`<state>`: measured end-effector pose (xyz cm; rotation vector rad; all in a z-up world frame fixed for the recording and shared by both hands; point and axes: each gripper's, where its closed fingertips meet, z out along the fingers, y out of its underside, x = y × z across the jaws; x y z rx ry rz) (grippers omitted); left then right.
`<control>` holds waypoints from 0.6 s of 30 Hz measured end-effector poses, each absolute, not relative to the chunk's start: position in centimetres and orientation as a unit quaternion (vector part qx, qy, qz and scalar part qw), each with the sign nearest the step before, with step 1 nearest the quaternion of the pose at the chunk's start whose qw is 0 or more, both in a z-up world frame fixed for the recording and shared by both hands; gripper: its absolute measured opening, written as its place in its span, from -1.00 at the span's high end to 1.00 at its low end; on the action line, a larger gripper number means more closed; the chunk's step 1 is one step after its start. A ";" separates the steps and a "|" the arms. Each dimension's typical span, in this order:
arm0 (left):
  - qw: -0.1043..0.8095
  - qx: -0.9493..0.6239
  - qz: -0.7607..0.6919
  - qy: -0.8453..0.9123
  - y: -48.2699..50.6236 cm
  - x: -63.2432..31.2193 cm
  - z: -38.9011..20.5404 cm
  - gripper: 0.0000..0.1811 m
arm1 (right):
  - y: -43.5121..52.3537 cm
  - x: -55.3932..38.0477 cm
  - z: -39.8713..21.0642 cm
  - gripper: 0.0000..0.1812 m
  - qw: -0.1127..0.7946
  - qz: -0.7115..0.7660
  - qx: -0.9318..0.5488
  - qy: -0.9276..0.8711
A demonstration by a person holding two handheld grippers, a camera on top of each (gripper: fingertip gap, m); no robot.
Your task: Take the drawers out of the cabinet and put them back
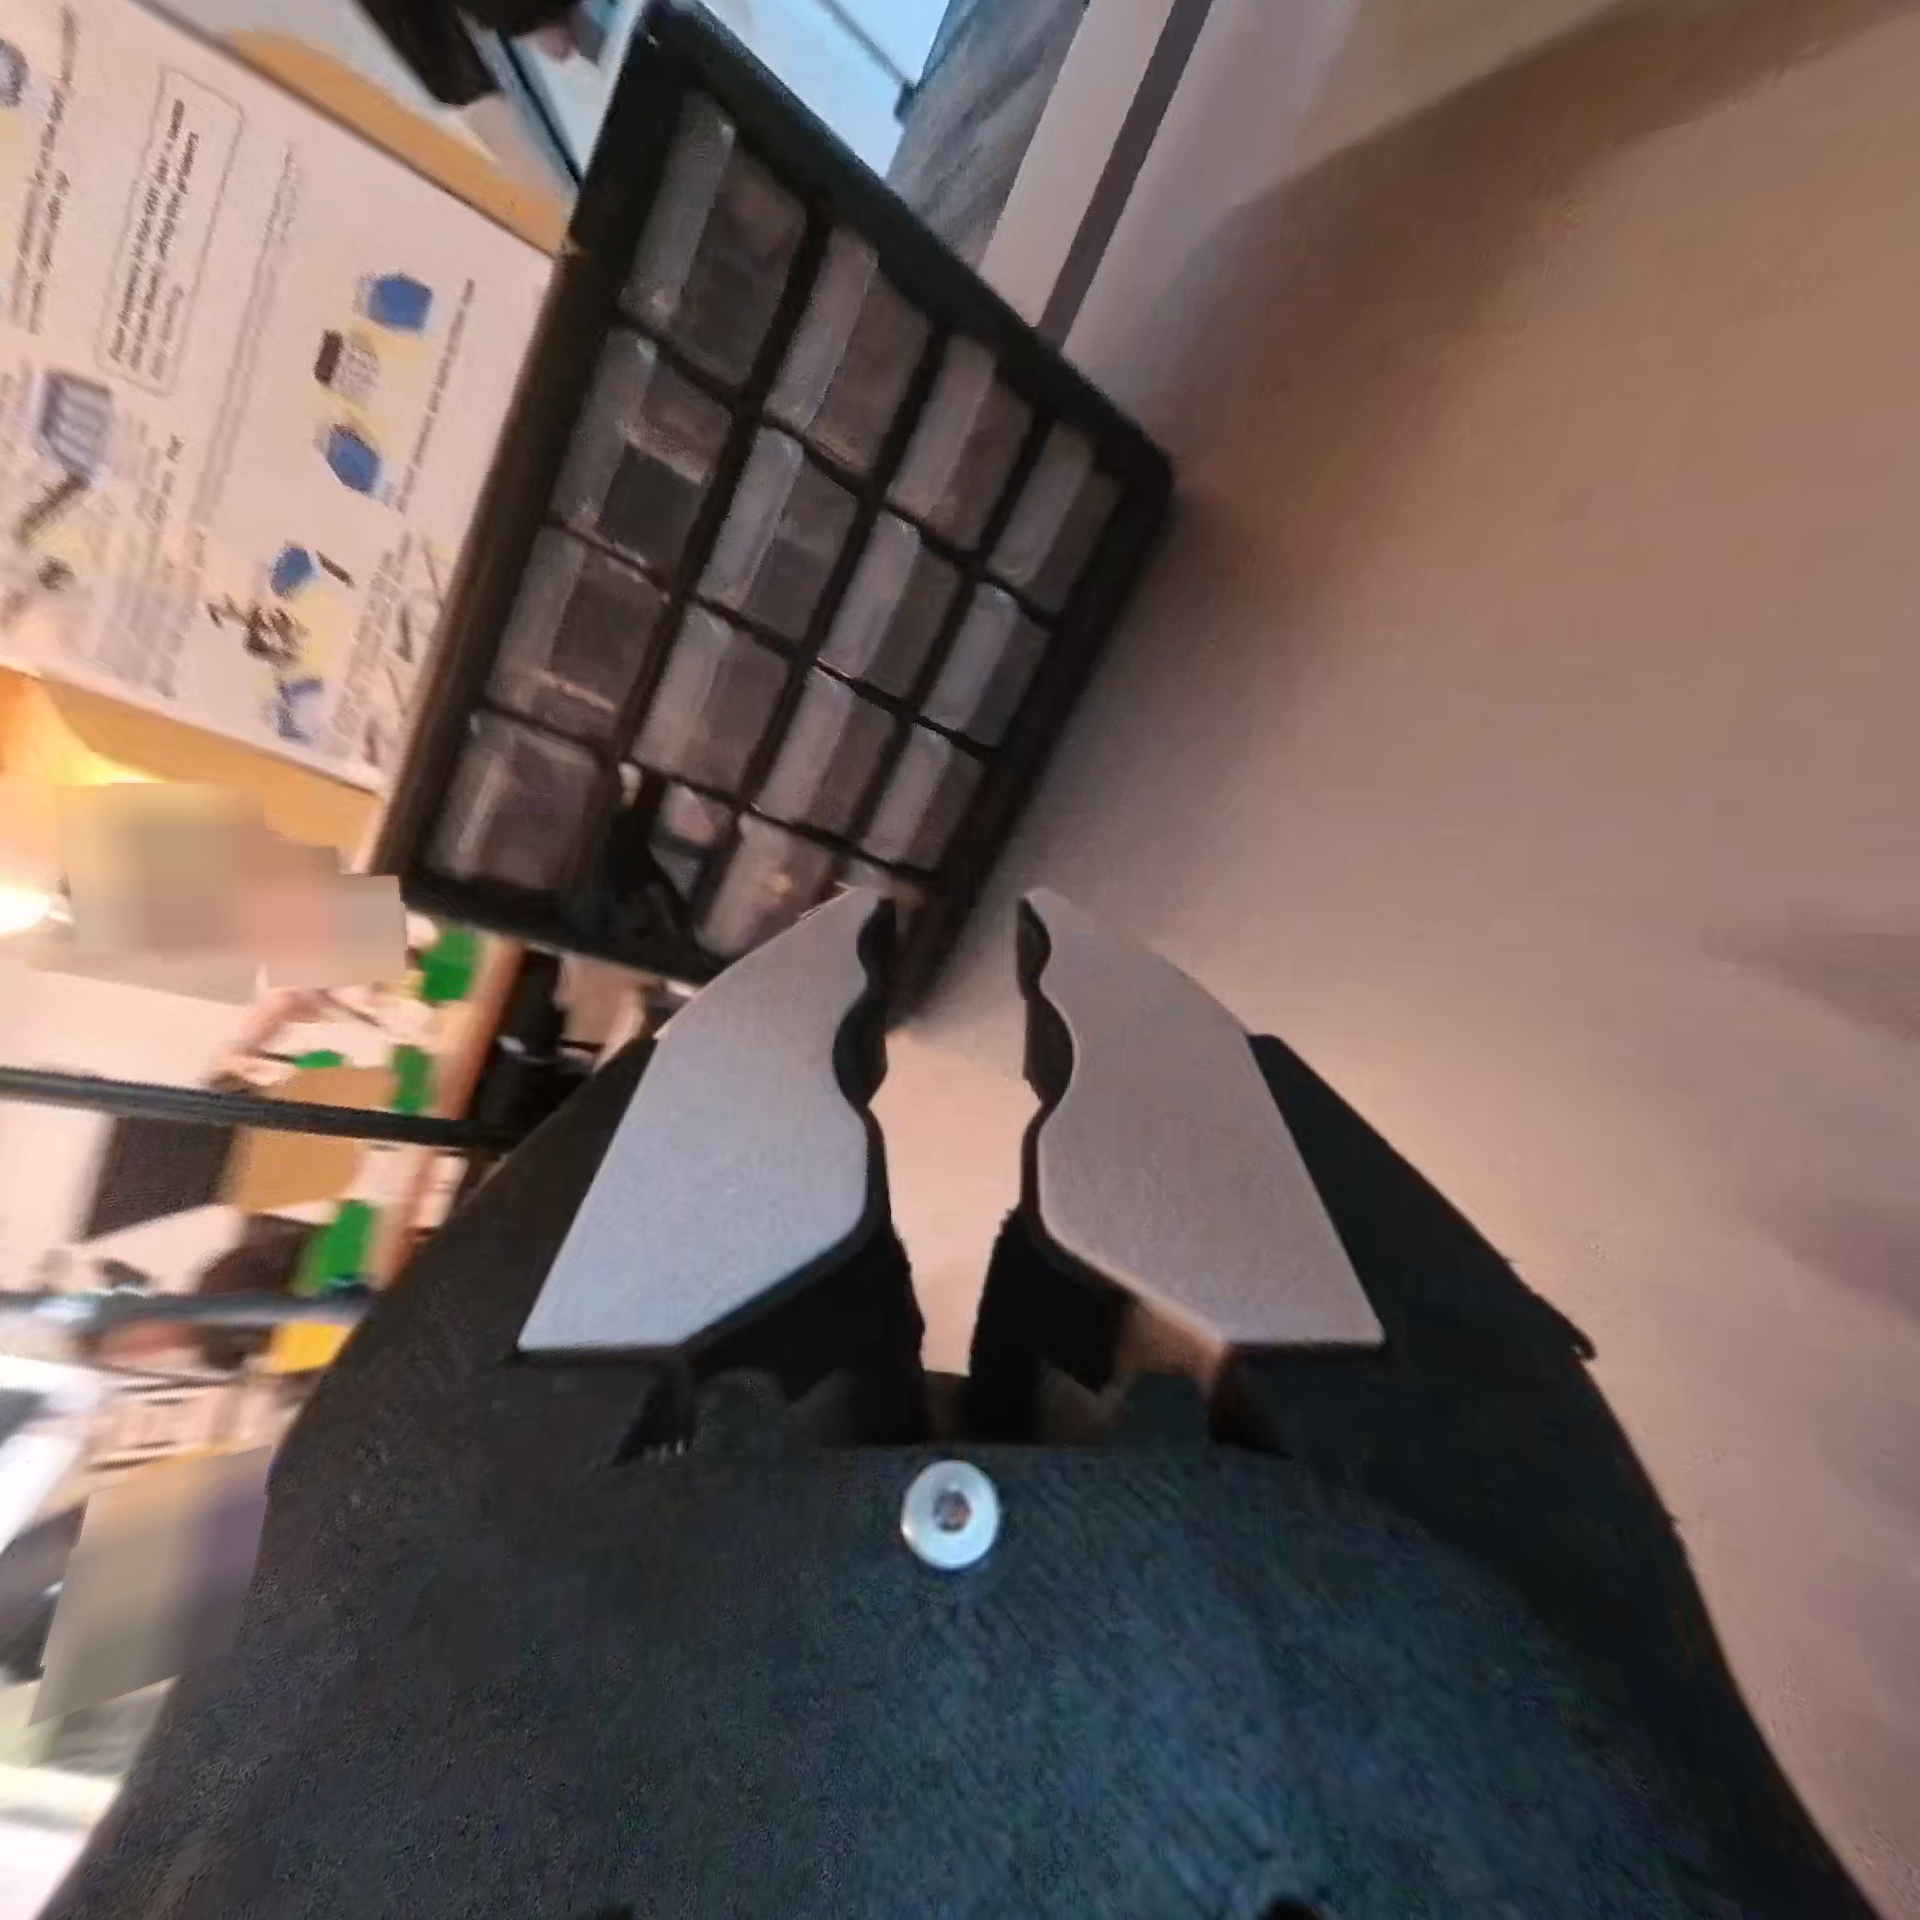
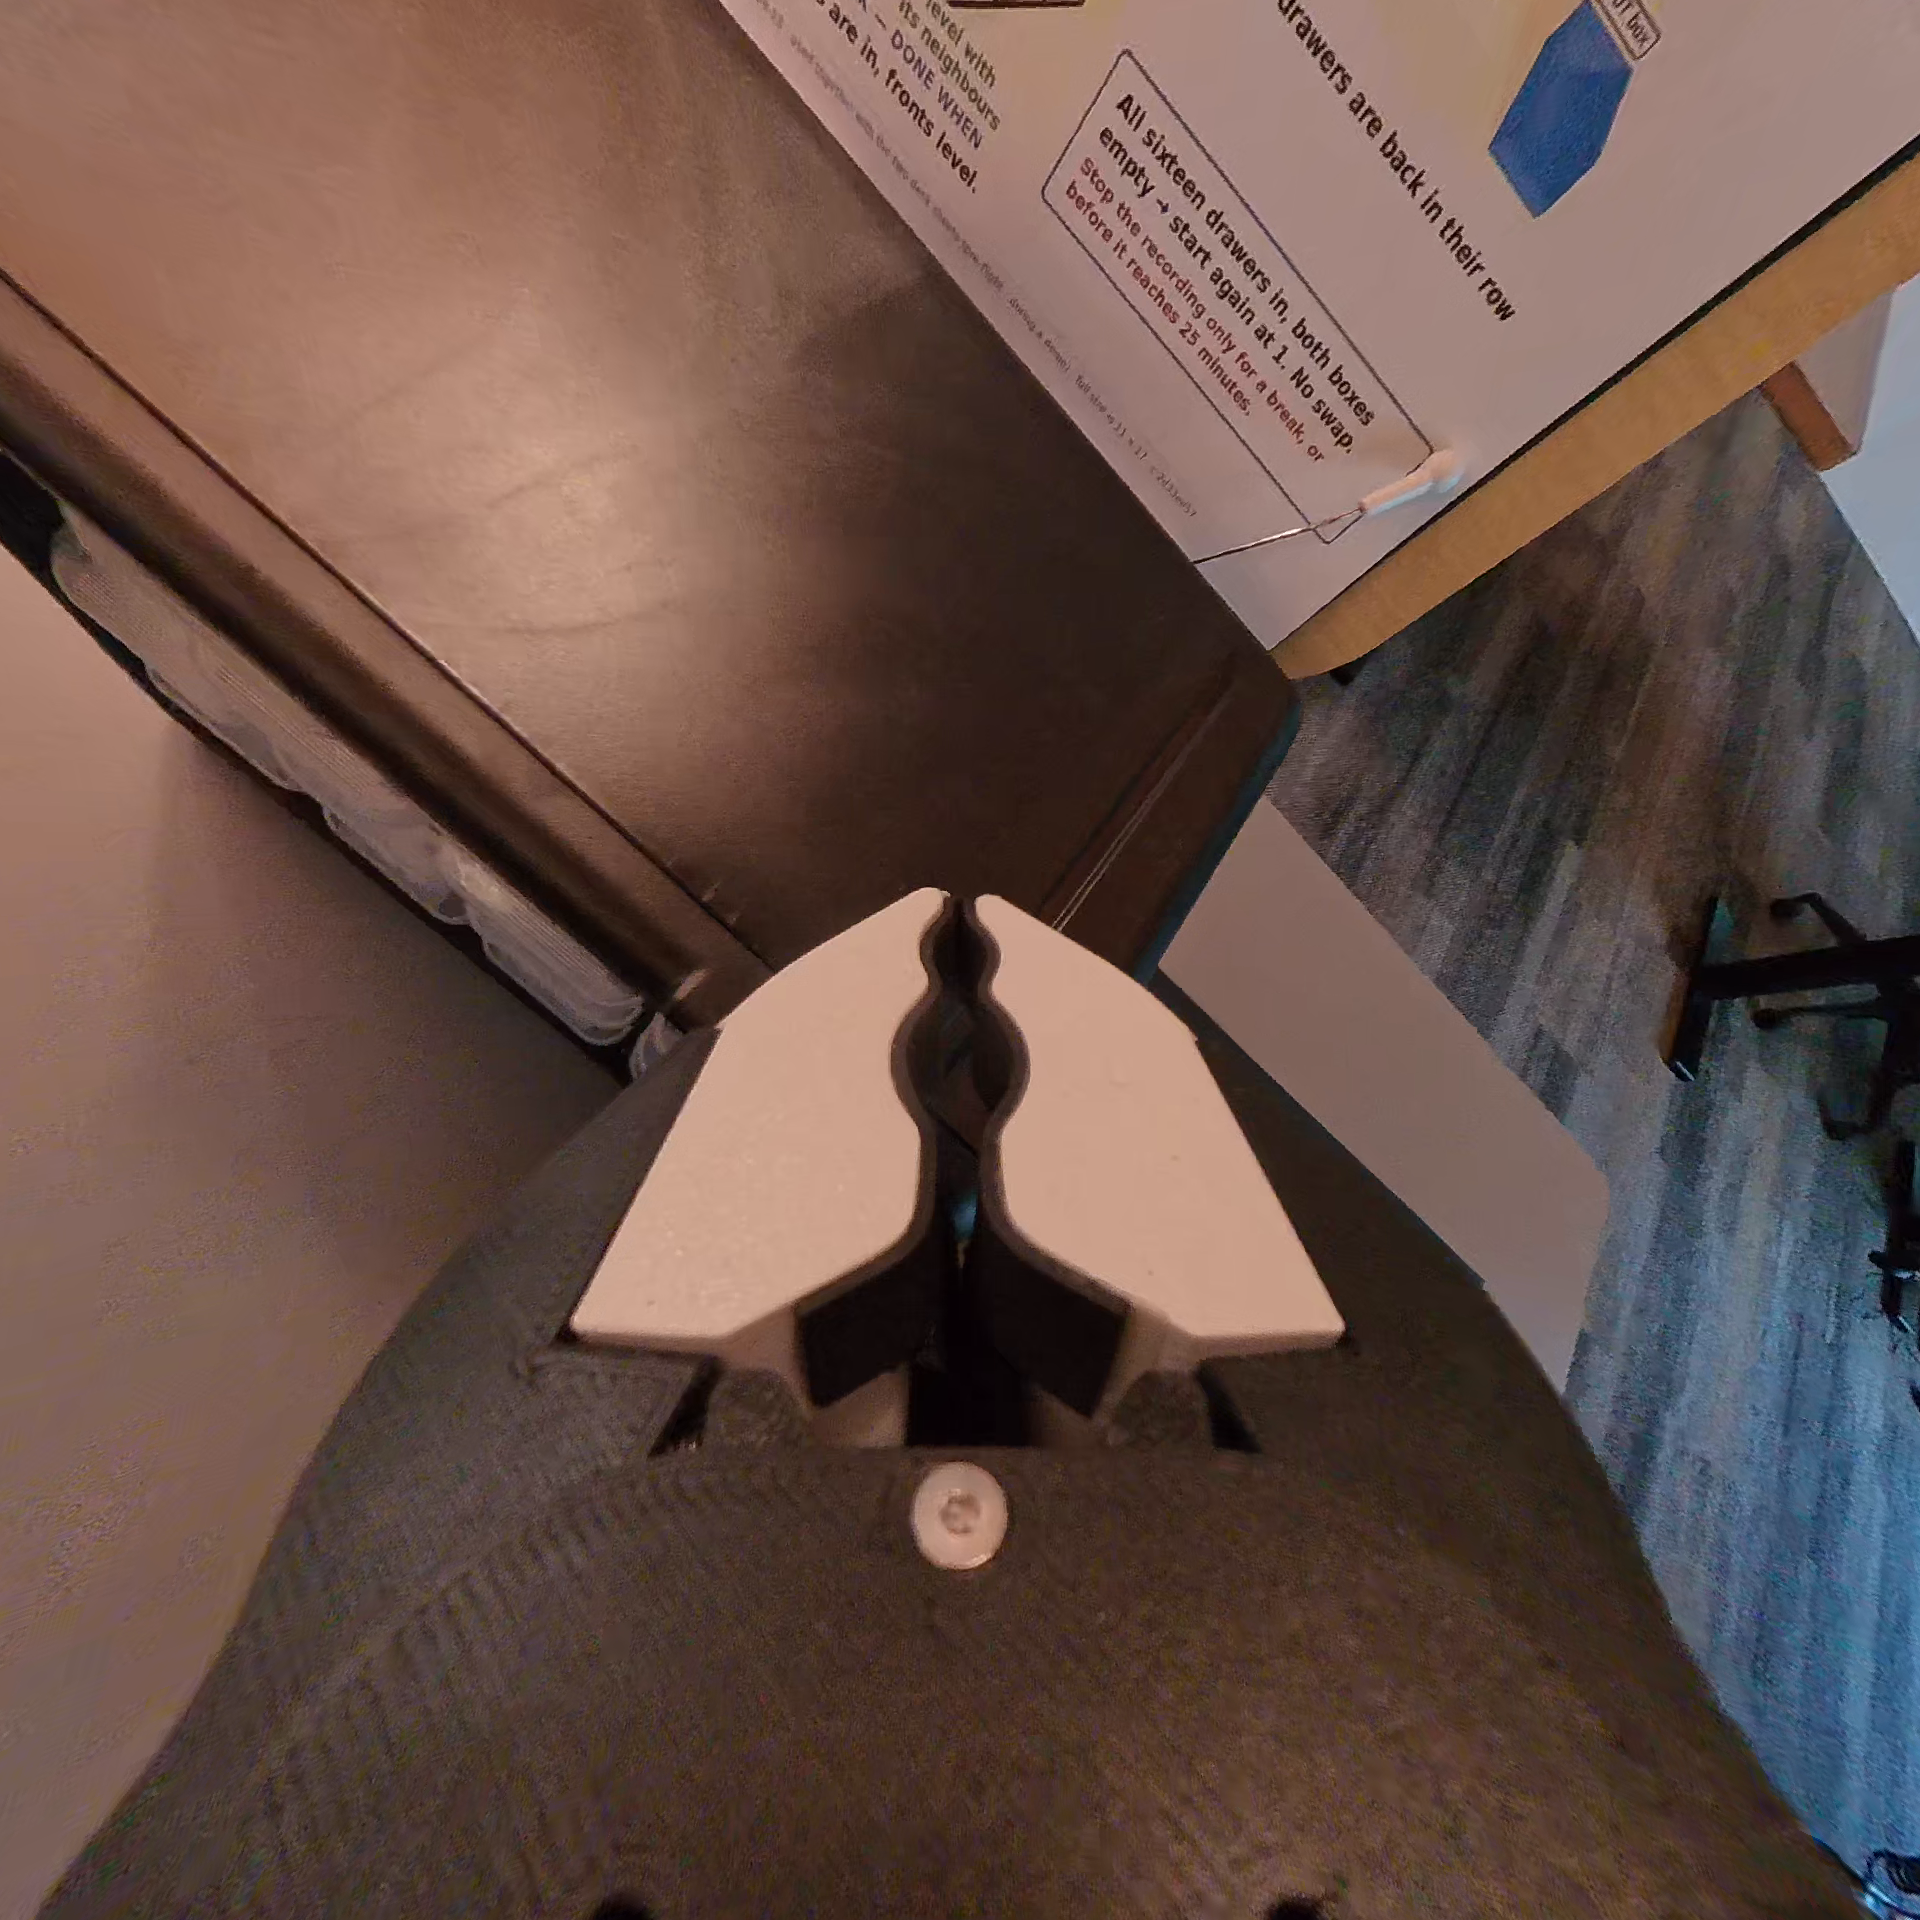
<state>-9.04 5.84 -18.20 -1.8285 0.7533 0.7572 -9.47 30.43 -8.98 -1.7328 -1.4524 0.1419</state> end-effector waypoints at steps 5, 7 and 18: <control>0.567 -0.781 0.190 0.180 -1.6 -11.2 -18.7 0.74 | 30.5 -9.4 -8.9 0.99 0.444 0.013 -0.682 -0.581; 0.564 -0.795 0.159 0.158 -2.2 -13.0 -18.5 0.71 | 30.4 -9.3 -8.8 1.00 0.451 -0.011 -0.674 -0.585; 0.577 -0.799 0.151 0.076 -7.5 -24.8 -12.2 0.48 | 13.1 -1.2 -13.1 0.53 0.422 0.387 -0.595 -0.564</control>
